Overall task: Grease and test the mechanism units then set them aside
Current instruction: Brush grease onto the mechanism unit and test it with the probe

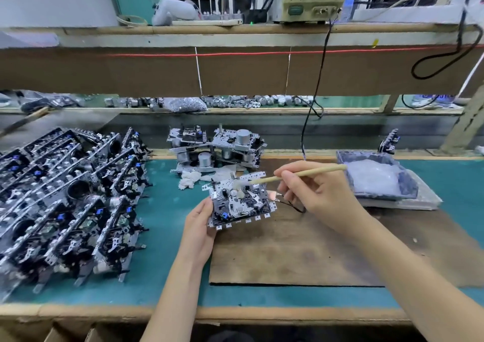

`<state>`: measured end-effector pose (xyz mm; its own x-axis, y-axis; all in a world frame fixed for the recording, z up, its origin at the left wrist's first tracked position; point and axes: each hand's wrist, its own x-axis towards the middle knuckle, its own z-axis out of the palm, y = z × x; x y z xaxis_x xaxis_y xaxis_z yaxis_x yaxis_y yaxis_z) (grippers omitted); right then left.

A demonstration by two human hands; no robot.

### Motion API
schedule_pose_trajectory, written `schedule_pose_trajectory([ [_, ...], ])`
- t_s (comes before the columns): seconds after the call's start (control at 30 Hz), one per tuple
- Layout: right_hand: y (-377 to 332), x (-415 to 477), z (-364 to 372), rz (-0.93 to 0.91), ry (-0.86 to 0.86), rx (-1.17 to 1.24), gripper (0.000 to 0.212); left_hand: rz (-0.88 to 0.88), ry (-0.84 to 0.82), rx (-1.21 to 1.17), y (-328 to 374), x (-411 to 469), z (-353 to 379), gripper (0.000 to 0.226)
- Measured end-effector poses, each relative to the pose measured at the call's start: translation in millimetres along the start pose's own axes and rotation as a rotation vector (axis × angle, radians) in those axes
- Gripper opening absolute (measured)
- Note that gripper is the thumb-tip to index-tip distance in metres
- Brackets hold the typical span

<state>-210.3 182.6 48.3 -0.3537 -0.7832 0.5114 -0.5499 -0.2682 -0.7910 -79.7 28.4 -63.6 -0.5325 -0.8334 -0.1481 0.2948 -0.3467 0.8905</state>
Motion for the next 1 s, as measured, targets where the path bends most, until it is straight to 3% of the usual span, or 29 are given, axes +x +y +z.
schedule_pose_trajectory([
  [1.0, 8.8, 7.1, 6.5, 0.01, -0.066, -0.107, 0.014, 0.02, -0.012, -0.057, -0.5, 2.9, 2.5, 0.031],
])
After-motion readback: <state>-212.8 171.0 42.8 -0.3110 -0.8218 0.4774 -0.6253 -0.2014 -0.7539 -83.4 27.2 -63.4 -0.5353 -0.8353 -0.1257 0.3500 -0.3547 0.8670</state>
